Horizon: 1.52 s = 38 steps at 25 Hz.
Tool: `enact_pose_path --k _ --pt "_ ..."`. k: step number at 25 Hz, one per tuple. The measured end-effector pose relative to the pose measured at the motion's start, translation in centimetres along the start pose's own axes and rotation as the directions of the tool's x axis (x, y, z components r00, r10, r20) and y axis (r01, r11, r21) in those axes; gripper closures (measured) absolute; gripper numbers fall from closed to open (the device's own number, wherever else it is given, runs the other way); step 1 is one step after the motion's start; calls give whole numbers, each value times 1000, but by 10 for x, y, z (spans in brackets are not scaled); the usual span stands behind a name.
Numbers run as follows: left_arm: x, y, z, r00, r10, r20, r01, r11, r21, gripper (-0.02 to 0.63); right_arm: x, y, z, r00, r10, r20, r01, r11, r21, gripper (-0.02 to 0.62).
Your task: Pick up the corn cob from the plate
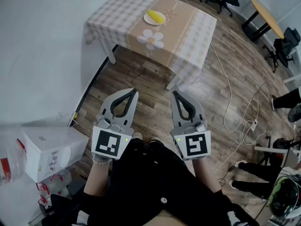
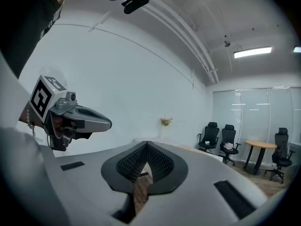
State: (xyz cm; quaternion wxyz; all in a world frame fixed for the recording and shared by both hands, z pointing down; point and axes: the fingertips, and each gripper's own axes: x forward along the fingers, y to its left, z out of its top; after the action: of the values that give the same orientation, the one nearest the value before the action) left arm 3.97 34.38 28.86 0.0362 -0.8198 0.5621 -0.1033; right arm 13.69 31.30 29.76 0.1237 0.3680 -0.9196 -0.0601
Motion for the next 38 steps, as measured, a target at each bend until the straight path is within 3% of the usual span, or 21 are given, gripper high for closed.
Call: enact_pose_path --k 17,38 --pt "-2 6 -5 1000 -2 7 1 1000 7 601 5 2 -2 1000 -15 7 15 999 32 555" --pt "-23 55 -18 999 -1 35 1 1000 -2 601 40 40 14 1000 -26 10 26 1000 2 555"
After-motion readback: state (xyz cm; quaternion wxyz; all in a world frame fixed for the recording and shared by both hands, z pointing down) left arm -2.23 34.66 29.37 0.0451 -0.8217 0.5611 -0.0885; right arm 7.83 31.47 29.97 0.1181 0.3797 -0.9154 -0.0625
